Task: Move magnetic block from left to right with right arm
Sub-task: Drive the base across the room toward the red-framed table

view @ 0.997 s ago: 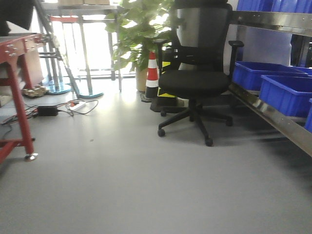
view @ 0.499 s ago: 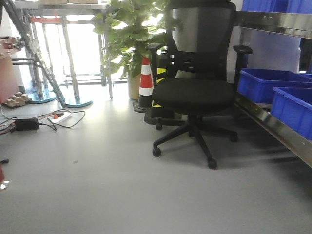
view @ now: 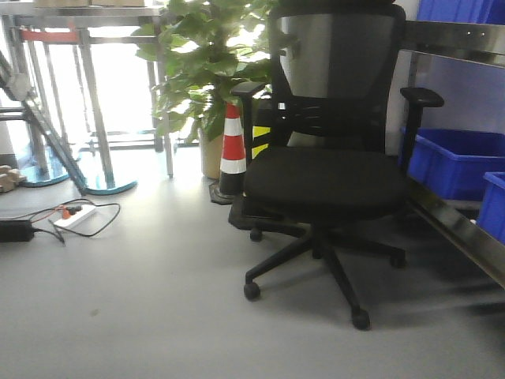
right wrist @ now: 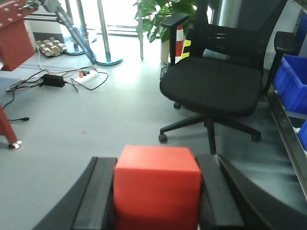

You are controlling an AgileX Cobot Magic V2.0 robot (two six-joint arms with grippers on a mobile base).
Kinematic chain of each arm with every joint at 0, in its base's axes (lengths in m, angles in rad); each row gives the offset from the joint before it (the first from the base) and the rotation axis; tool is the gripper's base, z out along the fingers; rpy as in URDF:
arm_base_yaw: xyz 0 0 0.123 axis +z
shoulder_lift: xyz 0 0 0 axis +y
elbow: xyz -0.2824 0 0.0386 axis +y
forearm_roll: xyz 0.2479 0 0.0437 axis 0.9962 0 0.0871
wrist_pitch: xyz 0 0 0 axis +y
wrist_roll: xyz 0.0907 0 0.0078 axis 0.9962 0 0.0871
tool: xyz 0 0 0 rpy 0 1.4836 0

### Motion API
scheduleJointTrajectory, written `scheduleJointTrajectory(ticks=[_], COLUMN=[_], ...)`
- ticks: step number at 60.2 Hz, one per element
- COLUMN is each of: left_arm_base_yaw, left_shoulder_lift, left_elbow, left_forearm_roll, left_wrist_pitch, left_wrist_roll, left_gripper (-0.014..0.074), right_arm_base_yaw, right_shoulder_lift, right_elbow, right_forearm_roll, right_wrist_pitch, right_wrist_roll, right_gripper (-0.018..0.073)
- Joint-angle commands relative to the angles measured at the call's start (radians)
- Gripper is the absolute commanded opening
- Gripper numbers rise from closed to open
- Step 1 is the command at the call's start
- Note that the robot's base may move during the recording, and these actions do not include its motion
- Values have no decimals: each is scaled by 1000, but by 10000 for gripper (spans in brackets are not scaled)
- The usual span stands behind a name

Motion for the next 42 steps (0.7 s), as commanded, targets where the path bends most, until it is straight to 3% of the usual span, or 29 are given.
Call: scheduleJointTrajectory(ticks=[1, 42], left_arm_base_yaw=[-4, -4], left_shoulder_lift=[-15, -15], left_elbow=[10, 10], left_forearm_roll=[0, 0], left_wrist_pitch=[-90, -90], left_wrist_roll=[-4, -4], left_gripper=[-116, -116], right_arm_base_yaw=[-6, -6], right_shoulder_lift=[15, 15], right_elbow=[-25, -25], right_forearm_roll=[-11, -11], right_wrist_pitch=[-88, -88], right_wrist_roll=[-4, -4], right_gripper=[286, 286])
